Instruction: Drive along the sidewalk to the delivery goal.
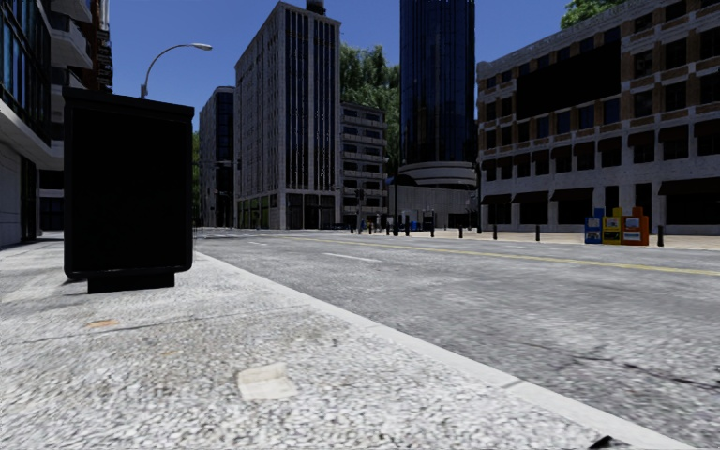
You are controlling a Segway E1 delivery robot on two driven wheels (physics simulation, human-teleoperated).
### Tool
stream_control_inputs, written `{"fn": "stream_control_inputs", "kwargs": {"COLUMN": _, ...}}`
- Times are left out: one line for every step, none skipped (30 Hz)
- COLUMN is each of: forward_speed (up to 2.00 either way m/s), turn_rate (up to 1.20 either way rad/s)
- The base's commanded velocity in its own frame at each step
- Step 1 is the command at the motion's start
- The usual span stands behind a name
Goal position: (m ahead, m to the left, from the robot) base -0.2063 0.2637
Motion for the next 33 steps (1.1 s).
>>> {"fn": "stream_control_inputs", "kwargs": {"forward_speed": 1.82, "turn_rate": 0.00}}
{"fn": "stream_control_inputs", "kwargs": {"forward_speed": 1.80, "turn_rate": 0.00}}
{"fn": "stream_control_inputs", "kwargs": {"forward_speed": 1.72, "turn_rate": 0.00}}
{"fn": "stream_control_inputs", "kwargs": {"forward_speed": 1.65, "turn_rate": 0.00}}
{"fn": "stream_control_inputs", "kwargs": {"forward_speed": 1.59, "turn_rate": 0.00}}
{"fn": "stream_control_inputs", "kwargs": {"forward_speed": 1.59, "turn_rate": 0.00}}
{"fn": "stream_control_inputs", "kwargs": {"forward_speed": 1.45, "turn_rate": 0.00}}
{"fn": "stream_control_inputs", "kwargs": {"forward_speed": 1.24, "turn_rate": 0.00}}
{"fn": "stream_control_inputs", "kwargs": {"forward_speed": 0.92, "turn_rate": 0.00}}
{"fn": "stream_control_inputs", "kwargs": {"forward_speed": 0.17, "turn_rate": 0.00}}
{"fn": "stream_control_inputs", "kwargs": {"forward_speed": 0.17, "turn_rate": 0.00}}
{"fn": "stream_control_inputs", "kwargs": {"forward_speed": 0.00, "turn_rate": 0.00}}
{"fn": "stream_control_inputs", "kwargs": {"forward_speed": 0.00, "turn_rate": 0.00}}
{"fn": "stream_control_inputs", "kwargs": {"forward_speed": 0.00, "turn_rate": 0.00}}
{"fn": "stream_control_inputs", "kwargs": {"forward_speed": 0.00, "turn_rate": 0.00}}
{"fn": "stream_control_inputs", "kwargs": {"forward_speed": 0.00, "turn_rate": 0.00}}
{"fn": "stream_control_inputs", "kwargs": {"forward_speed": 0.00, "turn_rate": 0.00}}
{"fn": "stream_control_inputs", "kwargs": {"forward_speed": 0.00, "turn_rate": 0.00}}
{"fn": "stream_control_inputs", "kwargs": {"forward_speed": 0.00, "turn_rate": 0.00}}
{"fn": "stream_control_inputs", "kwargs": {"forward_speed": 0.00, "turn_rate": 0.00}}
{"fn": "stream_control_inputs", "kwargs": {"forward_speed": 0.00, "turn_rate": 0.00}}
{"fn": "stream_control_inputs", "kwargs": {"forward_speed": 0.00, "turn_rate": 0.00}}
{"fn": "stream_control_inputs", "kwargs": {"forward_speed": 0.00, "turn_rate": 0.00}}
{"fn": "stream_control_inputs", "kwargs": {"forward_speed": 0.00, "turn_rate": 0.00}}
{"fn": "stream_control_inputs", "kwargs": {"forward_speed": 0.00, "turn_rate": 0.00}}
{"fn": "stream_control_inputs", "kwargs": {"forward_speed": 0.00, "turn_rate": 0.00}}
{"fn": "stream_control_inputs", "kwargs": {"forward_speed": 0.00, "turn_rate": 0.00}}
{"fn": "stream_control_inputs", "kwargs": {"forward_speed": 0.00, "turn_rate": 0.00}}
{"fn": "stream_control_inputs", "kwargs": {"forward_speed": 0.00, "turn_rate": 0.00}}
{"fn": "stream_control_inputs", "kwargs": {"forward_speed": 0.00, "turn_rate": 0.00}}
{"fn": "stream_control_inputs", "kwargs": {"forward_speed": 0.00, "turn_rate": 0.00}}
{"fn": "stream_control_inputs", "kwargs": {"forward_speed": 0.00, "turn_rate": 0.00}}
{"fn": "stream_control_inputs", "kwargs": {"forward_speed": 0.00, "turn_rate": 0.00}}
